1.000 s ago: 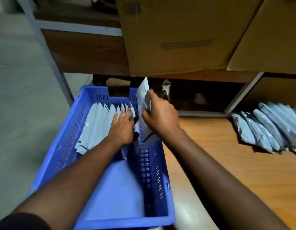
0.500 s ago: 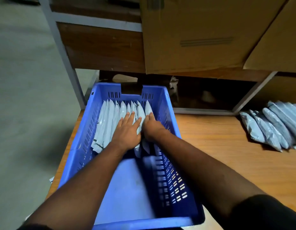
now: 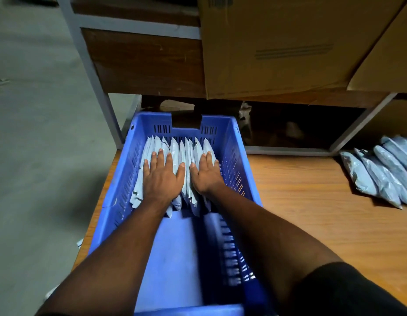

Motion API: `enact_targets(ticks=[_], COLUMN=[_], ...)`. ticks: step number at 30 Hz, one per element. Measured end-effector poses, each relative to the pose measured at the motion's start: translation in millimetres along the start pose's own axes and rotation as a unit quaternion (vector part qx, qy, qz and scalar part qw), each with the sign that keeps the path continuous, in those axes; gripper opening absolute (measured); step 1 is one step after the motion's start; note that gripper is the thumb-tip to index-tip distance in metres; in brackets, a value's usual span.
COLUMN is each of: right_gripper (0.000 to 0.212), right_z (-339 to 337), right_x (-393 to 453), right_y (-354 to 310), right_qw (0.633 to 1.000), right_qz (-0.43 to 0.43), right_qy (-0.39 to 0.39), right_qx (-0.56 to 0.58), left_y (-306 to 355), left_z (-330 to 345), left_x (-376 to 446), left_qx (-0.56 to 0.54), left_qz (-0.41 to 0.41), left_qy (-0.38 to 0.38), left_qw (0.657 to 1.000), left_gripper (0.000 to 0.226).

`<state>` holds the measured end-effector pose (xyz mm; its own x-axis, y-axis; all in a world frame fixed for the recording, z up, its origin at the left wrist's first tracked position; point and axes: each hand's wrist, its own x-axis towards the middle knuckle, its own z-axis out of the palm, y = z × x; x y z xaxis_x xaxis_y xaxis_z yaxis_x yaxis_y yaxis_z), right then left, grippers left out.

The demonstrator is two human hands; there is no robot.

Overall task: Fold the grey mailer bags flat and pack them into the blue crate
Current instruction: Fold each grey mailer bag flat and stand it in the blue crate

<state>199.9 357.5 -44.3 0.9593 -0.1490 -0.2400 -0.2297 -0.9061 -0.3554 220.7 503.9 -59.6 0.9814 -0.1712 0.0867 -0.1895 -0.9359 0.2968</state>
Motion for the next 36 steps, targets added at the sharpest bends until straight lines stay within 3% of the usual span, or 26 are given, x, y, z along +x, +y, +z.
enact_targets(ticks=[8, 13, 17, 20, 23, 26, 31, 36], right_gripper=[0.066, 0.069, 0.066, 0.052, 0.028, 0.031, 0.035, 0.033], right_z=[9.9, -6.0, -48.2, -95.7, -130.9, -144.6, -150.7, -159.2], right_x=[1.4, -2.4, -9.8, -51.4, -106.4, -150.0, -208.1, -249.3], right_y=[3.5, -5.8, -11.3, 13.3, 70.2, 148.4, 295.7, 442.8], right_qw=[0.998, 0.997, 0.985, 0.938, 0.88, 0.844, 0.824, 0.815], right_qz=[0.032, 0.036, -0.056, -0.158, -0.201, -0.186, -0.122, 0.011], right_qy=[-0.004, -0.011, 0.078, 0.202, 0.31, 0.369, 0.451, 0.485], right_qx=[0.046, 0.064, 0.141, 0.233, 0.299, 0.342, 0.321, 0.318], left_y=[-1.7, 4.0, 17.4, 51.8, 110.3, 186.7, 343.0, 488.2], left_z=[-0.1, -11.7, -33.6, -56.4, -74.6, -74.0, -20.7, 69.7], left_x=[-0.8, -1.5, -4.5, -7.2, -22.3, -42.1, -71.0, -93.5], left_qx=[0.025, -0.025, -0.129, -0.206, -0.261, -0.284, -0.193, -0.172], left_qz=[0.0, 0.003, 0.08, 0.167, 0.233, 0.307, 0.46, 0.497], left_qy=[-0.036, -0.027, 0.048, 0.082, 0.099, 0.083, 0.018, -0.055], left_qw=[0.999, 0.999, 0.987, 0.961, 0.931, 0.905, 0.866, 0.849], left_gripper=[0.077, 0.071, 0.046, 0.032, 0.029, 0.025, 0.028, 0.036])
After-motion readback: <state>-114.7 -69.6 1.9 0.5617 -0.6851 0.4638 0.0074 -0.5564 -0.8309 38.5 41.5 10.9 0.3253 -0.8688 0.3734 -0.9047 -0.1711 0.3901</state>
